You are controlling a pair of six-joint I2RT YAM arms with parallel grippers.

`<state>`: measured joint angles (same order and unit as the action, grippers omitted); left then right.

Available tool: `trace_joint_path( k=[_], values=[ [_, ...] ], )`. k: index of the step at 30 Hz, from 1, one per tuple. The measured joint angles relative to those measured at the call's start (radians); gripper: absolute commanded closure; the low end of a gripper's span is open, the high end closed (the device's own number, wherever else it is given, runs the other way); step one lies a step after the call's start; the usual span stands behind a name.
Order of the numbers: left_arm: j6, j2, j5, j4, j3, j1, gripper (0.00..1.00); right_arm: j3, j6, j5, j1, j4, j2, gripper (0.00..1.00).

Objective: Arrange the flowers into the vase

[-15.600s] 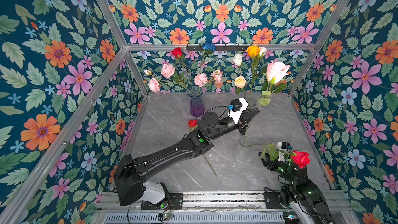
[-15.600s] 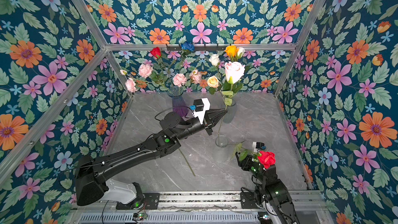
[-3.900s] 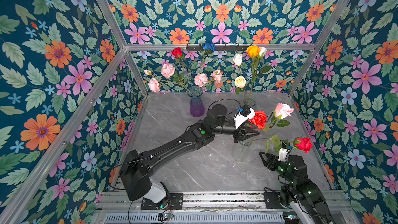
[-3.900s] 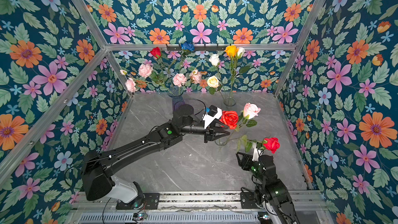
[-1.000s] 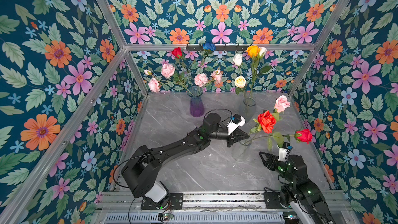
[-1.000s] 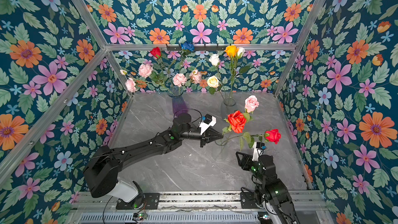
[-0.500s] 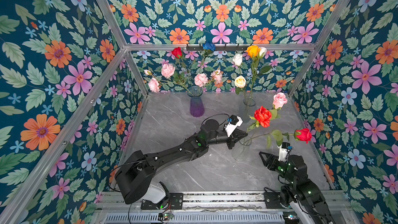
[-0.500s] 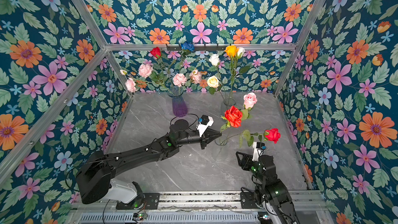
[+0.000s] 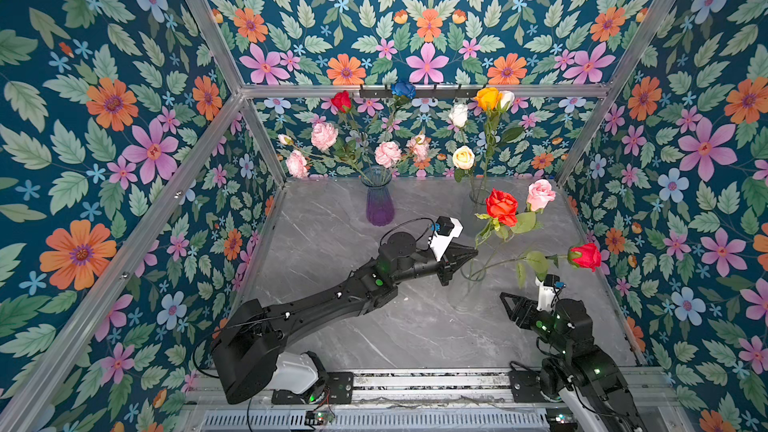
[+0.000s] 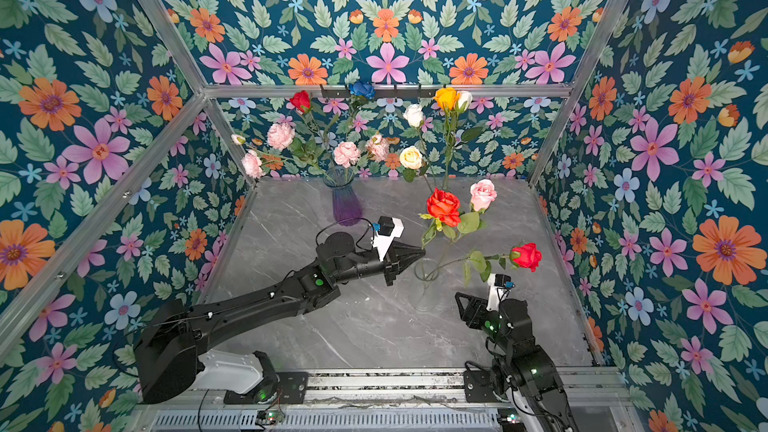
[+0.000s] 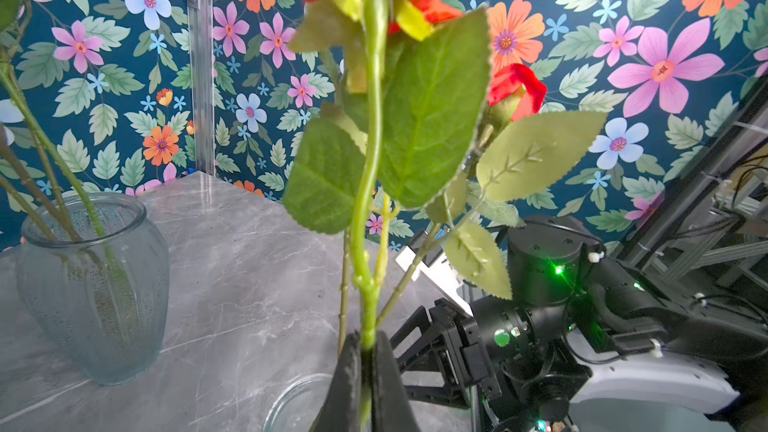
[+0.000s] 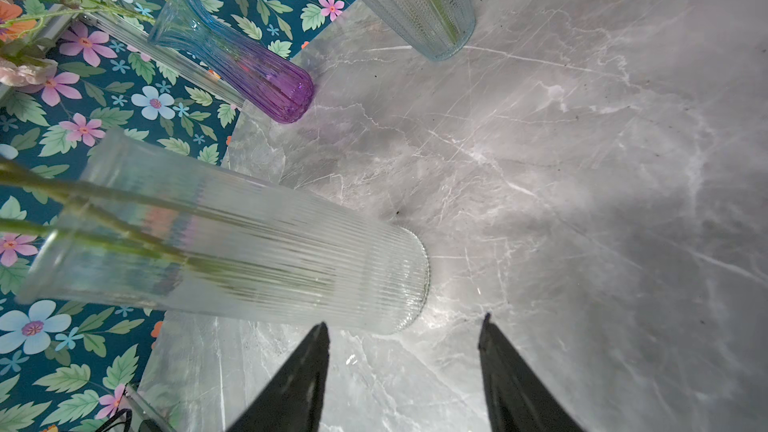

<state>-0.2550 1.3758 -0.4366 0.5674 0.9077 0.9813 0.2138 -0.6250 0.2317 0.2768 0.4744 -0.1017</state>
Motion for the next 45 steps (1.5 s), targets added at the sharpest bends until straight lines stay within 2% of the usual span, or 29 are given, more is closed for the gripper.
trace_joint_path(
  k=[11, 17, 32, 41, 45],
  values=[
    [-0.061, -0.045, 0.23, -0.103, 0.05, 0.043, 1.0, 0.0, 0.0, 0.0, 0.0, 0.0, 0.0, 0.41],
    [-0.13, -0.03, 0.303, -0.211, 0.163, 0.043, 1.0, 0.0, 0.0, 0.0, 0.0, 0.0, 0.0, 0.41],
    [-0.239, 0.013, 0.369, -0.44, 0.266, 0.042, 1.0, 0.0, 0.0, 0.0, 0.0, 0.0, 0.002, 0.41],
    [-0.287, 0.001, 0.36, -0.36, 0.148, 0.058, 1.0, 0.0, 0.0, 0.0, 0.0, 0.0, 0.004, 0.41],
    [-0.262, 0.015, 0.33, -0.304, 0.136, 0.087, 1.0, 0.0, 0.0, 0.0, 0.0, 0.0, 0.004, 0.41]
  ],
)
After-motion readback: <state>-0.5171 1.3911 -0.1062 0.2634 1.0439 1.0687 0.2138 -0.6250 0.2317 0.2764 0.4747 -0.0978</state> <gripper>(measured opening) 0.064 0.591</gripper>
